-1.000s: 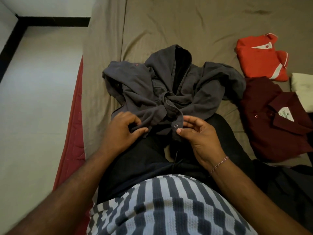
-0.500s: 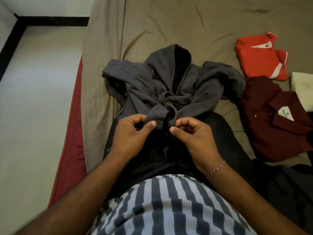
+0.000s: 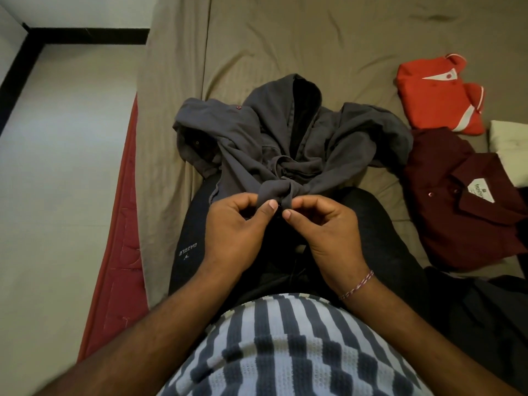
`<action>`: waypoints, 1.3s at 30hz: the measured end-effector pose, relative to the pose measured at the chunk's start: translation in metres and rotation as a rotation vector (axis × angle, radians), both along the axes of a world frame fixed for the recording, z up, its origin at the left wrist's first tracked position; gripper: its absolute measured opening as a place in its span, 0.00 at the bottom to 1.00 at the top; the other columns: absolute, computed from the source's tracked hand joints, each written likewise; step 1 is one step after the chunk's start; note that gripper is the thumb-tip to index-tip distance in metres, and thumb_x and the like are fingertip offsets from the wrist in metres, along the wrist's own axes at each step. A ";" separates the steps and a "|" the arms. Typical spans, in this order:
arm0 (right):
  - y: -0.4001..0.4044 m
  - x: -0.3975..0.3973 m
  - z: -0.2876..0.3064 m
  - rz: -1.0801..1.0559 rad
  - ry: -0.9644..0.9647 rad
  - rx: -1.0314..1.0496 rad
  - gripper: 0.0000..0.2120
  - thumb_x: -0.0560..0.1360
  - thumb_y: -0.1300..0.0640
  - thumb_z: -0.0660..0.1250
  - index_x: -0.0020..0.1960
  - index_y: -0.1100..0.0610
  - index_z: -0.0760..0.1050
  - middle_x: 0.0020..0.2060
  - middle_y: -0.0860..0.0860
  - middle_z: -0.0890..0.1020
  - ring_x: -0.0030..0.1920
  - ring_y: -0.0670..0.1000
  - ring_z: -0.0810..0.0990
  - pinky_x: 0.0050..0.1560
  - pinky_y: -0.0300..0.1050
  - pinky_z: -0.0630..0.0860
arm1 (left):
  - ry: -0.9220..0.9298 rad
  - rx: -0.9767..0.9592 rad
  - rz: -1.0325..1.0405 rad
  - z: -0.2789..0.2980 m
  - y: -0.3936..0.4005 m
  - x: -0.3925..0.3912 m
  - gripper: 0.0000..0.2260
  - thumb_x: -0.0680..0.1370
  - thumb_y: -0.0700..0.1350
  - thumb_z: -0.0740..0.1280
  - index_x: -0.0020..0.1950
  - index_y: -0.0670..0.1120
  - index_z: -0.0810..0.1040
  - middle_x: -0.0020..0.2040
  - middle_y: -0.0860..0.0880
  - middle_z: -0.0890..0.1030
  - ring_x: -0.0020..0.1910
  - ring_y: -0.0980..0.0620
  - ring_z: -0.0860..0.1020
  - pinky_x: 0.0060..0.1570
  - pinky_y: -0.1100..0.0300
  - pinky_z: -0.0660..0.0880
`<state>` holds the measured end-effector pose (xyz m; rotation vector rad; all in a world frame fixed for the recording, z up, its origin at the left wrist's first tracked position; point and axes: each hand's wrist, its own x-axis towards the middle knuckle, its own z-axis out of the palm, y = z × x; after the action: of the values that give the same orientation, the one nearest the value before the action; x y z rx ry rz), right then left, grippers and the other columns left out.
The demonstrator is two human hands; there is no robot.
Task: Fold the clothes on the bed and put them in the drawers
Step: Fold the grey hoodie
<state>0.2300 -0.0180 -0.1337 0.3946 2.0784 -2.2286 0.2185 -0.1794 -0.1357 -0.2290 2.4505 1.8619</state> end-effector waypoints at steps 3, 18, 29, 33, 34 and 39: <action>0.001 -0.001 -0.001 0.008 -0.001 0.002 0.08 0.73 0.66 0.76 0.50 0.58 0.84 0.48 0.51 0.88 0.51 0.49 0.87 0.51 0.40 0.83 | -0.042 0.044 0.010 0.000 0.003 0.000 0.03 0.80 0.47 0.73 0.48 0.54 0.87 0.42 0.56 0.87 0.43 0.57 0.86 0.41 0.62 0.83; -0.007 -0.005 -0.008 -0.082 0.028 0.032 0.07 0.73 0.67 0.76 0.51 0.60 0.85 0.46 0.51 0.88 0.49 0.47 0.87 0.53 0.41 0.83 | -0.313 0.379 0.219 0.001 0.022 -0.003 0.06 0.80 0.46 0.73 0.47 0.46 0.88 0.45 0.44 0.88 0.47 0.46 0.88 0.49 0.48 0.84; -0.003 -0.020 -0.013 0.012 0.094 0.131 0.07 0.76 0.64 0.74 0.51 0.54 0.84 0.47 0.47 0.87 0.50 0.45 0.86 0.54 0.39 0.82 | -0.316 0.480 0.182 -0.001 0.022 -0.016 0.07 0.82 0.45 0.70 0.49 0.45 0.86 0.47 0.43 0.87 0.46 0.46 0.86 0.46 0.53 0.83; -0.001 -0.025 -0.019 0.216 0.028 0.356 0.17 0.73 0.59 0.78 0.57 0.48 0.78 0.43 0.46 0.85 0.44 0.45 0.84 0.48 0.38 0.82 | -0.035 -0.012 -0.045 -0.002 0.004 -0.046 0.07 0.84 0.48 0.67 0.50 0.47 0.81 0.44 0.48 0.84 0.45 0.47 0.83 0.48 0.47 0.82; 0.000 -0.025 -0.022 0.249 0.004 0.413 0.17 0.73 0.59 0.78 0.58 0.47 0.78 0.42 0.46 0.85 0.44 0.44 0.84 0.49 0.39 0.82 | 0.006 -0.116 -0.099 -0.003 0.000 -0.053 0.07 0.84 0.49 0.67 0.49 0.48 0.79 0.42 0.49 0.83 0.43 0.48 0.82 0.45 0.47 0.81; 0.022 -0.037 -0.027 0.100 -0.069 0.193 0.04 0.80 0.58 0.70 0.51 0.55 0.84 0.47 0.50 0.87 0.51 0.48 0.85 0.59 0.49 0.82 | 0.009 -0.383 -0.256 -0.009 -0.023 -0.088 0.12 0.84 0.50 0.66 0.44 0.47 0.78 0.37 0.51 0.81 0.35 0.52 0.78 0.39 0.55 0.75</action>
<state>0.1935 0.0039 -0.1606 0.3646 2.2311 -1.9392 0.1309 -0.2021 -0.1448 0.0764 2.6731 1.2910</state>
